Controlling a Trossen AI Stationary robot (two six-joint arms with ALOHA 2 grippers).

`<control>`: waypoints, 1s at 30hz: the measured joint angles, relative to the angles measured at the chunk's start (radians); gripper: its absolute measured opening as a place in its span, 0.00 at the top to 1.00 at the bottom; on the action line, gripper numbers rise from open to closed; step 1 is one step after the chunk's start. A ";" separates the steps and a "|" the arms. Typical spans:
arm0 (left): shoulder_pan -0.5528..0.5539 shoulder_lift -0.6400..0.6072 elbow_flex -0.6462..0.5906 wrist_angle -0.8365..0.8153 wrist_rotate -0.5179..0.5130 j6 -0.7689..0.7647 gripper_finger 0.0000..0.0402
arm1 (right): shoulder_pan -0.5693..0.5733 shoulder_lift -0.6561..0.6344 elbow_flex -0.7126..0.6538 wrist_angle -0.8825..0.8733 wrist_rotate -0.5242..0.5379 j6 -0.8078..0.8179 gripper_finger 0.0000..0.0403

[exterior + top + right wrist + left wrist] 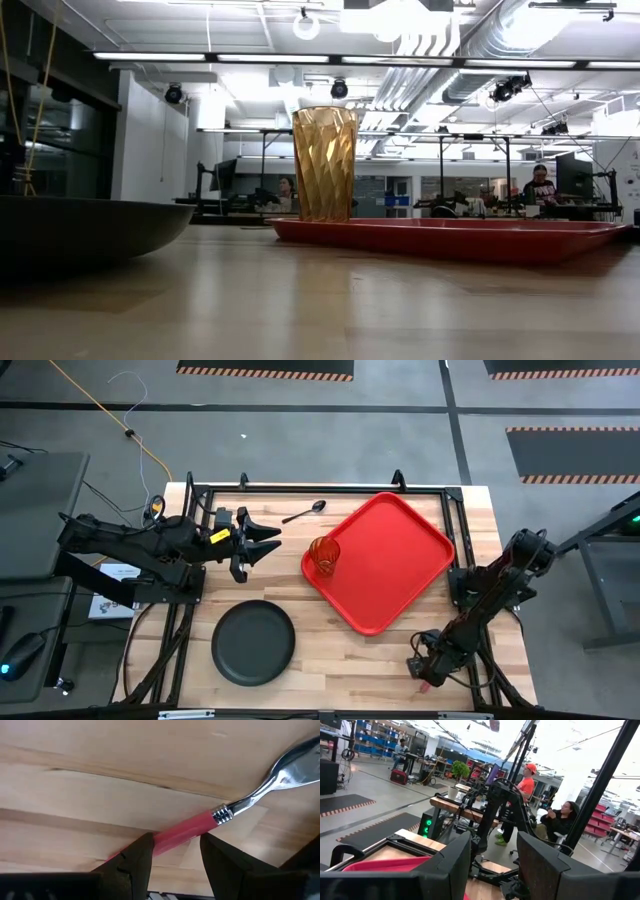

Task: Pick and place plate/cup/fork/spoon on tray
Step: Put the pink fork on the right side of the red serving tray

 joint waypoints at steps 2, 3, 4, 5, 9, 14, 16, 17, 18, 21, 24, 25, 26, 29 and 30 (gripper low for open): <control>0.000 0.000 0.000 0.000 0.000 0.000 0.62 | -0.008 0.000 0.000 0.001 0.029 -0.064 0.61; 0.000 0.000 0.000 0.000 0.000 0.000 0.62 | -0.014 0.001 -0.001 0.001 0.046 -0.101 0.61; 0.000 0.000 0.000 0.000 0.000 0.000 0.62 | -0.020 0.000 -0.001 -0.001 0.041 -0.134 0.61; 0.000 0.000 0.000 0.000 0.000 0.000 0.62 | -0.025 -0.001 -0.002 0.000 0.040 -0.174 0.61; 0.000 0.000 0.000 0.000 0.000 -0.001 0.62 | -0.050 0.000 -0.002 -0.004 0.024 -0.320 0.61; 0.000 0.000 0.000 0.000 0.000 -0.023 0.62 | -0.070 0.000 -0.003 -0.011 0.003 -0.375 0.61; 0.000 0.000 0.000 -0.002 0.000 -0.026 0.62 | -0.070 0.000 -0.003 -0.012 0.004 -0.349 0.62; 0.000 0.000 0.000 -0.002 0.000 -0.026 0.62 | -0.070 0.000 -0.003 -0.013 0.004 -0.332 0.62; 0.000 0.000 0.000 -0.003 0.000 -0.026 0.62 | -0.070 0.001 -0.003 -0.016 0.006 -0.316 0.63; 0.000 0.000 0.000 -0.003 0.000 -0.026 0.62 | -0.070 0.001 -0.003 -0.028 0.006 -0.275 0.70; 0.000 0.000 0.000 -0.003 0.000 -0.026 0.62 | -0.070 0.001 -0.004 -0.038 0.002 -0.259 0.83; 0.000 0.000 0.000 -0.003 0.000 -0.026 0.62 | -0.070 0.001 -0.004 -0.037 0.002 -0.259 0.88; 0.000 0.000 0.000 -0.003 0.000 -0.026 0.62 | -0.070 -0.001 -0.004 -0.035 0.002 -0.261 0.93; 0.000 0.000 0.000 0.005 0.000 -0.026 0.62 | -0.070 -0.016 -0.003 -0.023 -0.003 -0.292 0.95; 0.000 0.000 0.000 0.012 0.000 -0.026 0.62 | -0.070 -0.025 -0.001 -0.024 -0.003 -0.310 0.93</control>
